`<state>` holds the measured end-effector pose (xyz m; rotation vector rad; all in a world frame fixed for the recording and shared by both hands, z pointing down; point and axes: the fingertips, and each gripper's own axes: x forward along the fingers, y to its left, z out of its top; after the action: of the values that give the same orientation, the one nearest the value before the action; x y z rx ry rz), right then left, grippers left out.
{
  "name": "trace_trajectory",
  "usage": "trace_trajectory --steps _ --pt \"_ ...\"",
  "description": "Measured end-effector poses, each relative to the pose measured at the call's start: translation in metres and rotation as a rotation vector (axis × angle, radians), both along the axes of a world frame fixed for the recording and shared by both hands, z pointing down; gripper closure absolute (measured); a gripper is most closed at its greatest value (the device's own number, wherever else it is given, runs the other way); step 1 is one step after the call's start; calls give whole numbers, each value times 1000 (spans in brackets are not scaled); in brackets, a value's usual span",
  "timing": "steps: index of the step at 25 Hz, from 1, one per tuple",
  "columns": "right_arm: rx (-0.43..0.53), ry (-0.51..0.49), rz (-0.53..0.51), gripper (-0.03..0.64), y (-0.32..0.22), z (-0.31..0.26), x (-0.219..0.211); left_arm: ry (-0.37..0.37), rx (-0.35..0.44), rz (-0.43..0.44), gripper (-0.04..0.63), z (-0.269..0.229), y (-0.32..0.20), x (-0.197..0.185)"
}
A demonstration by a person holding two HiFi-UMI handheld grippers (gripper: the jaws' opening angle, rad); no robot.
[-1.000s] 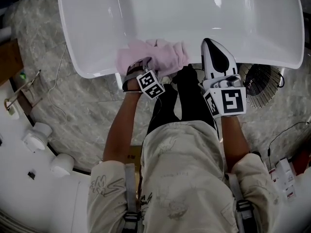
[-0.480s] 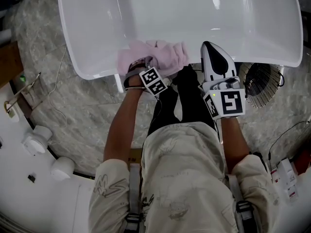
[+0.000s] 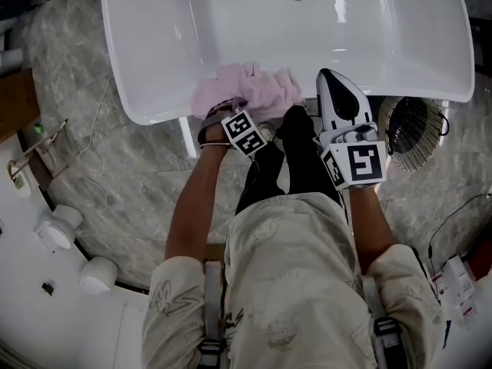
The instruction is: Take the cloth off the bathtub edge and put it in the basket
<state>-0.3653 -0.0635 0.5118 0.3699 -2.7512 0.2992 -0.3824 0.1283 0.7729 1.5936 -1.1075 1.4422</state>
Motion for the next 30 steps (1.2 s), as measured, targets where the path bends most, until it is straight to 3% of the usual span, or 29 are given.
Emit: trace_trajectory --steps 7,16,23,30 --pt "24 -13 1 628 24 -19 11 -25 45 -82 559 -15 13 6" --pt "61 -28 21 629 49 -40 31 18 124 -196 571 -39 28 15" --pt "84 -38 40 629 73 -64 50 45 293 -331 572 -93 30 22" --pt "38 -102 87 629 79 -89 69 27 526 -460 572 -158 17 17"
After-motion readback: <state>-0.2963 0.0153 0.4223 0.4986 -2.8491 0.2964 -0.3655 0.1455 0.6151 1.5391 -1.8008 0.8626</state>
